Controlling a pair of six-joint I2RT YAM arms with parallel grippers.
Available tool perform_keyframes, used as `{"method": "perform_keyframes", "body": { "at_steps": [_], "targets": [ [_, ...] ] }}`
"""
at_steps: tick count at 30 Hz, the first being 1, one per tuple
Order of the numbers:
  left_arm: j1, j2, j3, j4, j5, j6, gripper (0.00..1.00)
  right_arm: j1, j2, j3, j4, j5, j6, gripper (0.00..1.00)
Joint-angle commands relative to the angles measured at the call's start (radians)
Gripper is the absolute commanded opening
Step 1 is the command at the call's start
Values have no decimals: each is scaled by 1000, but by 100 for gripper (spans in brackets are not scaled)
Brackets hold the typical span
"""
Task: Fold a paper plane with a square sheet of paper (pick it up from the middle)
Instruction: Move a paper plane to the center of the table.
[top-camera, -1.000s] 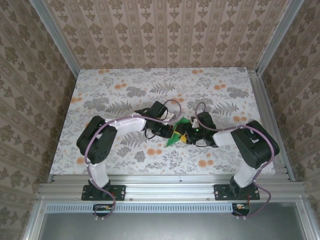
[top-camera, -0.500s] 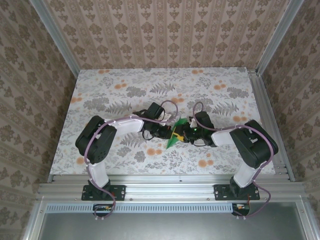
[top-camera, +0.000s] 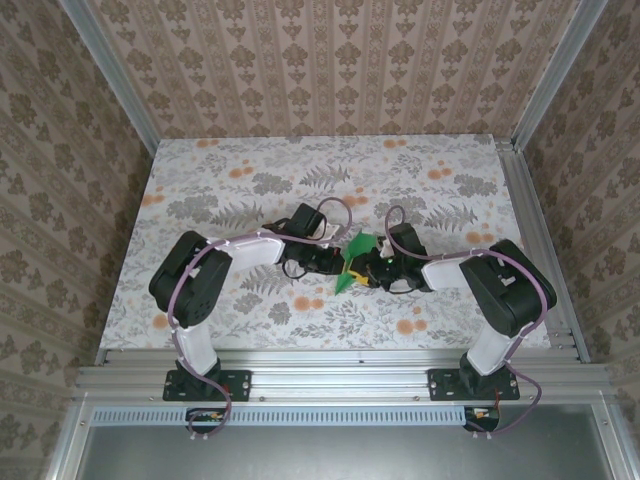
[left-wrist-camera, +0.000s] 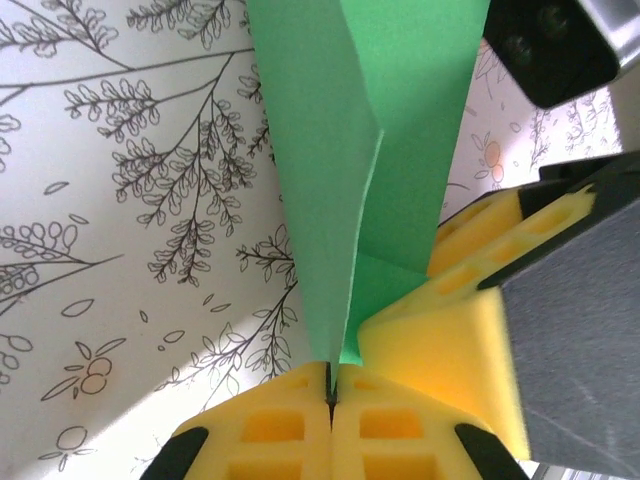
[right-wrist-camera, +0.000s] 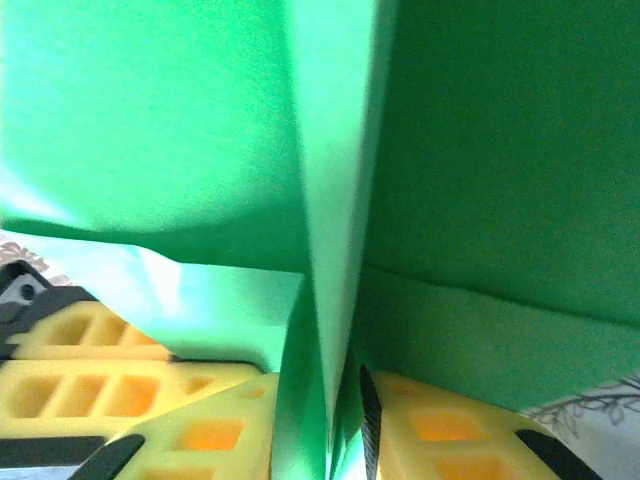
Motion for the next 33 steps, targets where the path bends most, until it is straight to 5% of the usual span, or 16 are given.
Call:
{"method": "perform_keyframes", "body": {
  "at_steps": [1,13,19,33],
  "targets": [
    [10,-38,-17,25,28,-19,6,9,-17,23,-51,16,-28,28],
    [9,-30,-17,30,34,-26,8,10,-11,43,-22,18,-14,15],
    [20,-44,-31,33,32,-28,13,12,-58,106,-293,94,-179,4],
    [57,-123,-62,-6,20,-18,38,39,-7,447,-974,403,-629,1]
  ]
}}
